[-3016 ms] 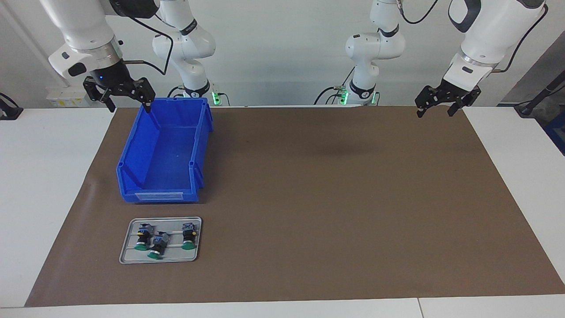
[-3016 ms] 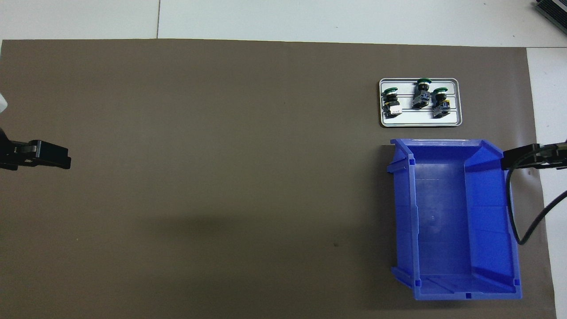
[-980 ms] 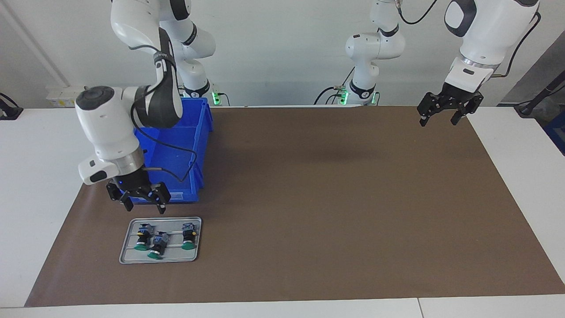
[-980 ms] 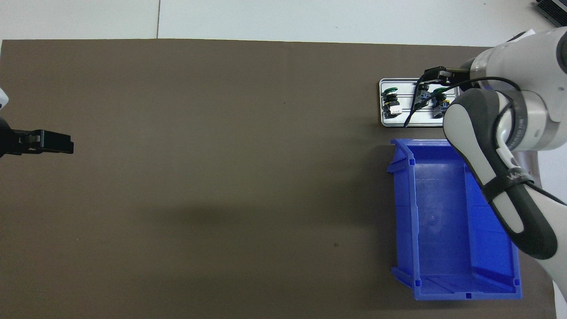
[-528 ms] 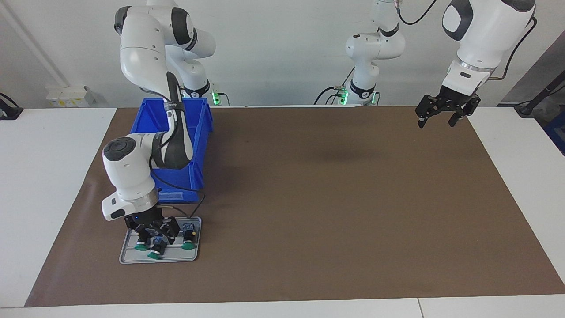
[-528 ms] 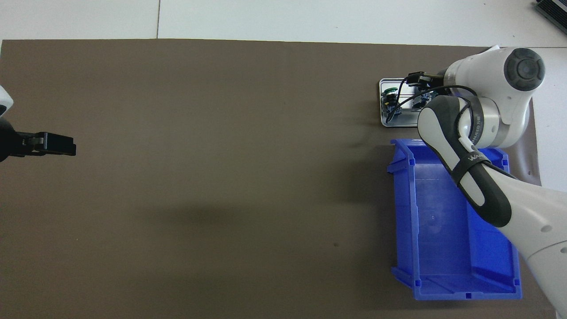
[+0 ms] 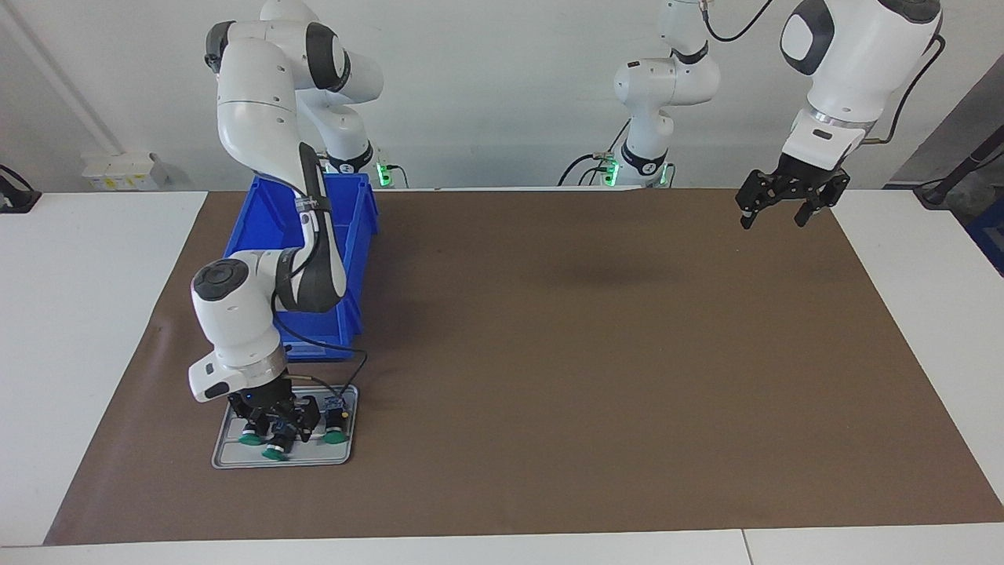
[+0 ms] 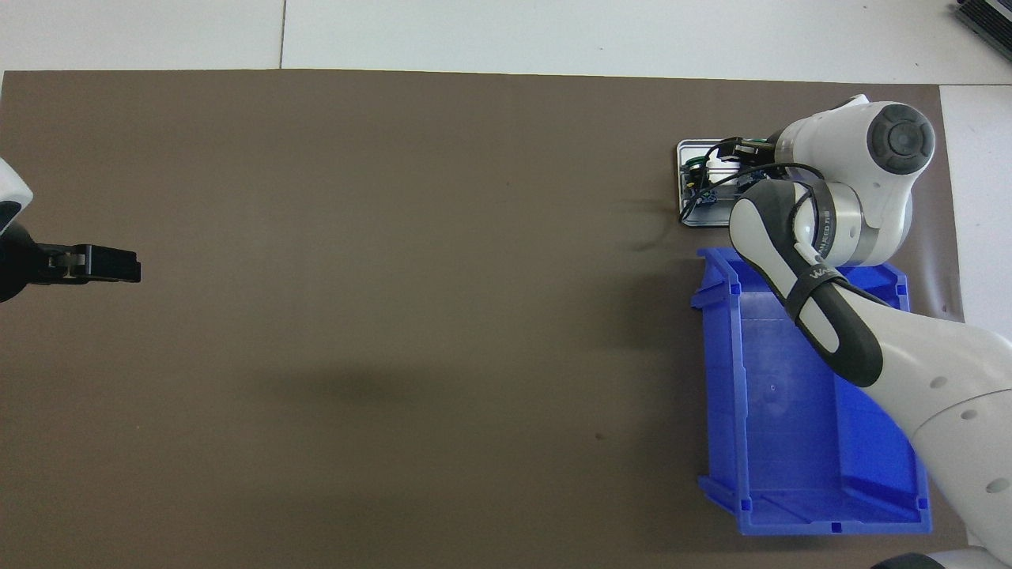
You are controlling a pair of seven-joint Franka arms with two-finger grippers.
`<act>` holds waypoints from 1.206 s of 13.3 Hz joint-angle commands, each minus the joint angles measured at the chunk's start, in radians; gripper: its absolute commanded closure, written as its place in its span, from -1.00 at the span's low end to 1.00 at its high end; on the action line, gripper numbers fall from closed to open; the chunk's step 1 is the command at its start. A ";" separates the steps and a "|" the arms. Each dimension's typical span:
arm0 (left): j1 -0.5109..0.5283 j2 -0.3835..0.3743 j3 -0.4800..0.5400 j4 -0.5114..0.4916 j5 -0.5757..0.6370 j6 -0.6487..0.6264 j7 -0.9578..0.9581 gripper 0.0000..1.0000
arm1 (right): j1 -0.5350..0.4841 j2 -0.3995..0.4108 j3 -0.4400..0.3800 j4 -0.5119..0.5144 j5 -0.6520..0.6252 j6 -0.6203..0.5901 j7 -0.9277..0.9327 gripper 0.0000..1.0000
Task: Place and press button with both arms
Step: 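Reach the right gripper to the metal tray and grasp a green-capped button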
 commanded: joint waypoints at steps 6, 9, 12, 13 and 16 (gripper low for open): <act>0.007 -0.029 0.000 -0.040 0.008 0.046 0.005 -1.00 | -0.009 0.008 0.006 -0.017 0.015 0.022 0.014 0.38; 0.007 -0.029 0.000 -0.040 0.008 0.052 0.007 -1.00 | -0.012 0.007 0.006 -0.029 0.015 0.020 0.006 0.40; 0.006 -0.029 -0.001 -0.040 0.008 0.052 0.007 -1.00 | -0.011 0.003 0.006 -0.026 0.014 0.002 0.004 1.00; 0.006 -0.029 -0.001 -0.040 0.008 0.052 0.007 -1.00 | -0.012 -0.003 0.004 -0.012 0.009 -0.022 0.003 1.00; 0.006 -0.028 -0.001 -0.040 0.008 0.052 0.005 -1.00 | -0.006 -0.038 0.001 0.087 0.012 -0.200 0.017 1.00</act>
